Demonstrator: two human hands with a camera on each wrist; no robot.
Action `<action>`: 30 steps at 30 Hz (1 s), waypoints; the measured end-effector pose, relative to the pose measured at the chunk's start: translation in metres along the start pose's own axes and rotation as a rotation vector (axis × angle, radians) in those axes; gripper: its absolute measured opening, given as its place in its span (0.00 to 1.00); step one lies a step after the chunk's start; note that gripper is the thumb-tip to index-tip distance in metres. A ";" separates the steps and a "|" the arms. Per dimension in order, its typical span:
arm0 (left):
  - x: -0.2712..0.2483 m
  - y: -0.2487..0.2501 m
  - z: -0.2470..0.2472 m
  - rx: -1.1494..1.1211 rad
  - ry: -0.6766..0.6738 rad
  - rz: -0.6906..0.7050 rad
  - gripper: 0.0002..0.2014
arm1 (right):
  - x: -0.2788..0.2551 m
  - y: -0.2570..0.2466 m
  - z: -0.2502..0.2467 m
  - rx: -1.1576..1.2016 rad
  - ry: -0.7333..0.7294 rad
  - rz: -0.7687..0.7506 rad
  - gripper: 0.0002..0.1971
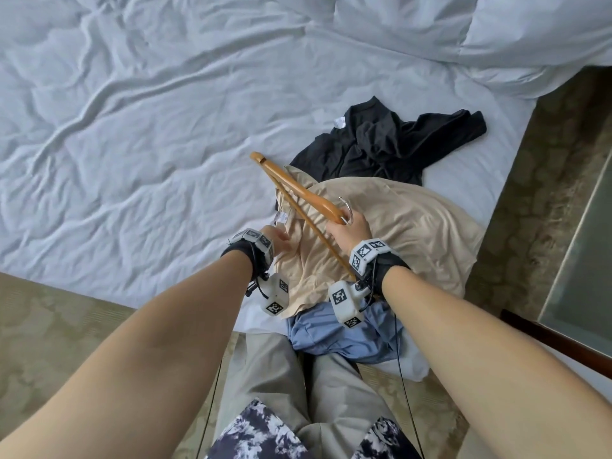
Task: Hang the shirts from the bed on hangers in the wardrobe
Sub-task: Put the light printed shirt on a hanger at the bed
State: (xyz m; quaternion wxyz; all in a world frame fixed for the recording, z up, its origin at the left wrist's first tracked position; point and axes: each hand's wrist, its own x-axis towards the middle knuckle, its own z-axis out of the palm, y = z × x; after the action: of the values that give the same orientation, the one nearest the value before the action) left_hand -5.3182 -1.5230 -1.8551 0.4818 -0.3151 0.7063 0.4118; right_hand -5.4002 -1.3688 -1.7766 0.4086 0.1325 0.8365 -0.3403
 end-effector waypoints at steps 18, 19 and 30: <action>-0.047 0.015 -0.031 -0.334 0.176 0.209 0.11 | -0.017 -0.016 -0.022 -0.062 -0.129 -0.057 0.09; -0.056 0.022 -0.034 -0.340 0.175 0.230 0.10 | -0.020 -0.020 -0.025 -0.071 -0.134 -0.069 0.10; -0.158 0.094 -0.064 -0.337 0.243 0.478 0.09 | -0.077 -0.062 -0.080 -0.090 -0.065 -0.265 0.04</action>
State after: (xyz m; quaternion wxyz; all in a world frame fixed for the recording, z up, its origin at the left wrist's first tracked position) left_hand -5.3712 -1.5288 -1.6676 0.2247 -0.2625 0.7347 0.5839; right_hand -5.4294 -1.3556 -1.6539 0.3924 -0.0085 0.8474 -0.3575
